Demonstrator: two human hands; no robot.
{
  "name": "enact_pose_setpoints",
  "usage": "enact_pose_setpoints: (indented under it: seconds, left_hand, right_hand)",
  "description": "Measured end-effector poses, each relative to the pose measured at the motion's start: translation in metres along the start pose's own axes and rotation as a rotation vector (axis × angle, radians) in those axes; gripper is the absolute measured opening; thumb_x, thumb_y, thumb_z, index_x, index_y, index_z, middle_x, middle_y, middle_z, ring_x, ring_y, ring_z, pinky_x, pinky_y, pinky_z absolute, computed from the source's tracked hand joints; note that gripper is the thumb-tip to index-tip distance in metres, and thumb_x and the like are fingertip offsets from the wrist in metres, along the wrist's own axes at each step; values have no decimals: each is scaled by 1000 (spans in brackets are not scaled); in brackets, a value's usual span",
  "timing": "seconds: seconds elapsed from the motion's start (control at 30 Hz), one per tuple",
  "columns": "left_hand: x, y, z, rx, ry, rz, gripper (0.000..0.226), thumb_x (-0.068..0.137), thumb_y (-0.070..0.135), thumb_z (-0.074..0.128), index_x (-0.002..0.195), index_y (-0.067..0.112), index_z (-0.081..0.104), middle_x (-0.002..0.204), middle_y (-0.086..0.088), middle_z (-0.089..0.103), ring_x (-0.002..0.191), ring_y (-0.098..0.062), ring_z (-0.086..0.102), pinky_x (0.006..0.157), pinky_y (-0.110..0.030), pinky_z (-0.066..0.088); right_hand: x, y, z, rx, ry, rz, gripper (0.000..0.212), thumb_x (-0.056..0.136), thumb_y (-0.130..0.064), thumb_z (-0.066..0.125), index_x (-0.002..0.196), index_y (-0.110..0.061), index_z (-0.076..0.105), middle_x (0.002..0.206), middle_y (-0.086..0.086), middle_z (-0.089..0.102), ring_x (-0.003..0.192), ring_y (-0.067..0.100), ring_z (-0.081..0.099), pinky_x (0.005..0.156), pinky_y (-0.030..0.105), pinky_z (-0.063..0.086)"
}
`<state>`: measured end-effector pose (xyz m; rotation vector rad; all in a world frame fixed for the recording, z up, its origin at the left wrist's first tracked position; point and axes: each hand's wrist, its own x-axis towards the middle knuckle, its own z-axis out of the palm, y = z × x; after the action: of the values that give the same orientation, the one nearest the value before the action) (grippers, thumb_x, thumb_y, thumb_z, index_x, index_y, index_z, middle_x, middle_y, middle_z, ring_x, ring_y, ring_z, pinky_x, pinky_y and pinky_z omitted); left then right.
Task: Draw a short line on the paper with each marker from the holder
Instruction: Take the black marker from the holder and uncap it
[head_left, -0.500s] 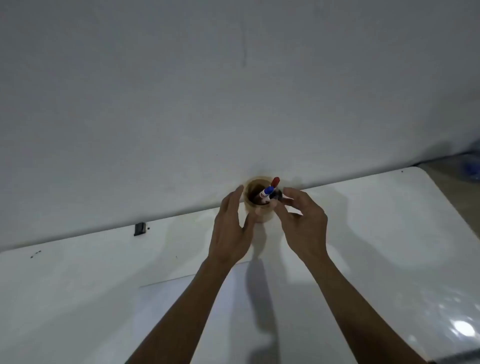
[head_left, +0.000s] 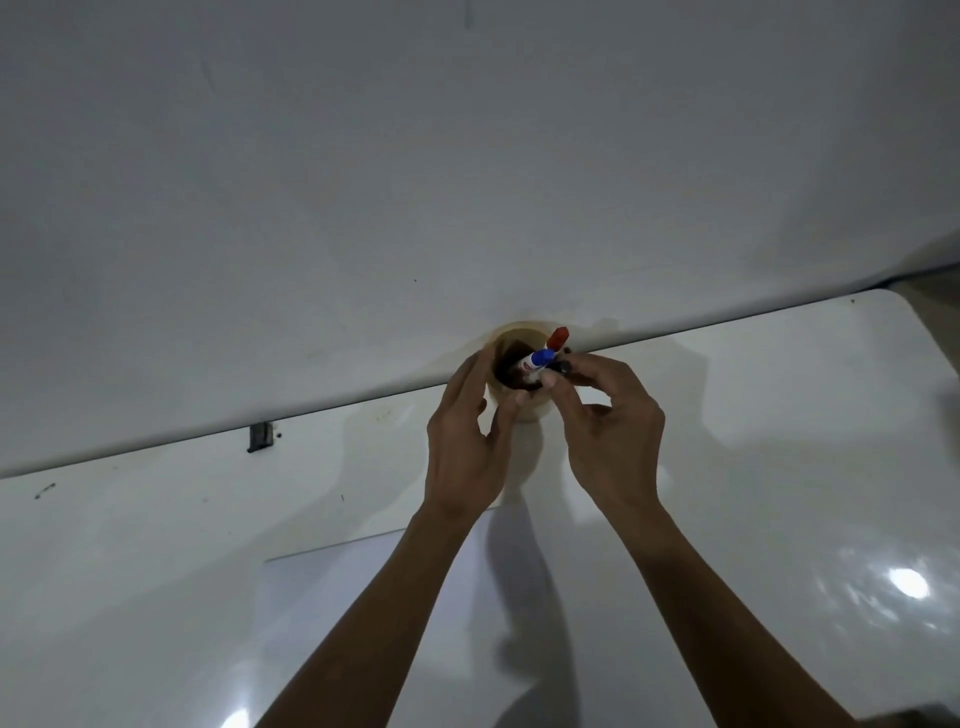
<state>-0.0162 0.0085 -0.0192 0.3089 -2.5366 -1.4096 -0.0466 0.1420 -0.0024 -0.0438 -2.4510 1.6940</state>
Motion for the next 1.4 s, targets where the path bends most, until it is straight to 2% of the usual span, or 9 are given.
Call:
enact_pose_setpoints:
  seconds: [0.2, 0.33, 0.43, 0.53, 0.7, 0.8, 0.97, 1.17, 1.4]
  left_hand:
    - [1, -2, -2, -1, -9, -5, 52, 97, 20, 63, 146, 20, 46, 143, 6, 56, 125, -7, 55, 99, -26, 54]
    - [1, 2, -5, -28, -28, -2, 49, 98, 25, 62, 145, 25, 47, 138, 17, 52, 121, -3, 54, 93, -23, 53]
    - [-3, 6, -12, -25, -37, -91, 51, 99, 37, 58, 147, 26, 43, 148, 5, 50, 128, -10, 52, 95, -31, 55]
    - [-17, 13, -34, -84, 48, -122, 46, 98, 35, 58, 143, 24, 49, 144, 0, 55, 127, -9, 56, 91, -31, 58]
    - [-53, 19, -97, -192, 120, -268, 31, 96, 36, 61, 125, 26, 67, 117, 11, 71, 107, -2, 66, 75, -14, 56]
    - [-80, 15, -138, -202, 61, -295, 26, 96, 35, 62, 120, 29, 70, 108, 8, 76, 103, -9, 70, 80, -25, 60]
    - [-123, 2, -194, -257, 18, -344, 17, 90, 20, 71, 107, 22, 77, 90, 10, 80, 89, -4, 72, 76, -19, 57]
    - [-162, -32, -254, -372, 126, -376, 11, 91, 13, 69, 94, 19, 77, 82, 3, 77, 76, -13, 69, 74, -27, 60]
    - [-208, -80, -306, -271, -11, -393, 15, 83, 16, 77, 97, 23, 77, 87, 11, 78, 77, -10, 71, 71, -20, 55]
  right_hand:
    - [0, -22, -14, 119, 72, 35, 10, 94, -20, 71, 104, -22, 69, 96, -18, 70, 93, -5, 67, 70, 12, 54]
    - [0, -54, -35, 307, 207, -50, 13, 98, -18, 65, 102, -30, 61, 100, 10, 73, 98, 18, 73, 85, 29, 57]
    - [-6, -79, -47, 412, 224, -165, 10, 101, -19, 60, 104, -26, 54, 97, 14, 71, 94, 31, 73, 87, 40, 58]
    - [-19, -89, -43, 469, 101, -88, 14, 99, -16, 64, 103, -28, 58, 86, -11, 70, 76, 27, 72, 70, 35, 59]
    - [-67, -72, -5, 318, -254, 204, 24, 78, -15, 86, 88, -20, 65, 82, -3, 75, 71, 21, 71, 71, 34, 60]
    - [-101, -74, 15, 112, -442, 214, 24, 74, -17, 90, 86, -18, 69, 77, -2, 73, 69, 18, 68, 67, 24, 57]
    - [-149, -101, 46, 85, -607, 234, 21, 73, -15, 91, 85, -20, 74, 75, -2, 75, 62, 19, 66, 56, 18, 51]
    - [-198, -125, 68, -79, -798, 122, 25, 76, -20, 89, 95, -32, 77, 87, -22, 73, 75, 3, 68, 59, 16, 51]
    - [-242, -133, 86, 319, -534, 369, 25, 68, -3, 87, 89, -6, 76, 80, 10, 78, 68, 20, 72, 64, 24, 59]
